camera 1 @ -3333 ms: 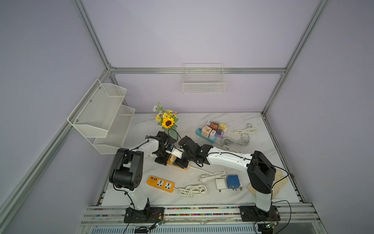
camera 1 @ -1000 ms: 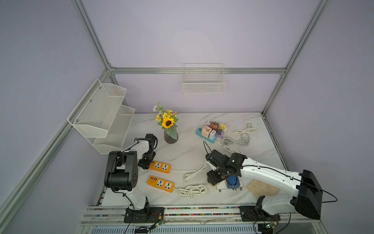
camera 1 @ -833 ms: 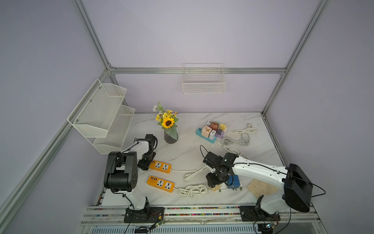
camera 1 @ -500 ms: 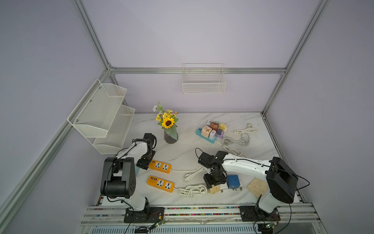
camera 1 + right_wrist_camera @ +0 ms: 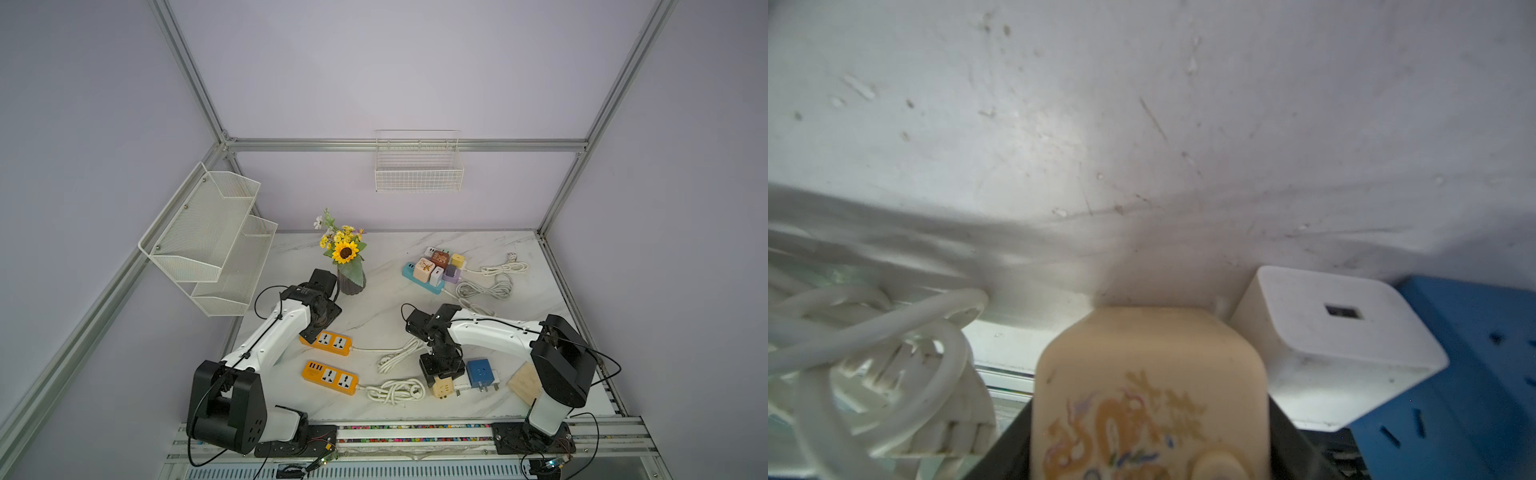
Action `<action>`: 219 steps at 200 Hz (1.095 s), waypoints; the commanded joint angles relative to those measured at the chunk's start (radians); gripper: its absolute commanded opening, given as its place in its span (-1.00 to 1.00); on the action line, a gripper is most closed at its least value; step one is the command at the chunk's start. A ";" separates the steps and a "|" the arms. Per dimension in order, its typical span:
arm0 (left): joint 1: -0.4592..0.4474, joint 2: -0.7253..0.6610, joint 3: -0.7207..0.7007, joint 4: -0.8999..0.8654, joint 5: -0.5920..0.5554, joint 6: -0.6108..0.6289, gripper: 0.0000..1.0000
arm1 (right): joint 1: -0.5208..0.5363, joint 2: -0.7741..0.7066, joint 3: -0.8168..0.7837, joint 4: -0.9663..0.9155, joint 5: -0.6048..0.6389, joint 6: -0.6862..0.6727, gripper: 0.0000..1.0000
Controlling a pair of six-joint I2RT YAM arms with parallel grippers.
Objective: Pull the plug off the socket
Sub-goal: Place the plug at the center of the board.
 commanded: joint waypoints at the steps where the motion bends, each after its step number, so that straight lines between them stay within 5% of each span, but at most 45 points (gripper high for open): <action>1: -0.056 -0.025 0.015 0.004 0.034 0.076 0.57 | -0.022 0.051 0.018 -0.019 0.039 -0.014 0.06; 100: -0.101 0.000 0.014 0.099 0.085 0.132 0.51 | -0.028 0.073 0.079 -0.030 0.071 -0.023 0.58; 142: -0.119 0.020 0.043 0.112 0.087 0.152 0.51 | -0.028 0.038 0.138 -0.052 0.083 -0.003 0.62; 189: -0.146 0.024 0.064 0.116 0.084 0.166 0.50 | -0.054 -0.062 0.266 -0.087 0.256 -0.018 0.61; 219: -0.168 0.028 0.088 0.126 0.097 0.161 0.50 | -0.154 -0.121 0.327 0.018 0.406 -0.202 0.57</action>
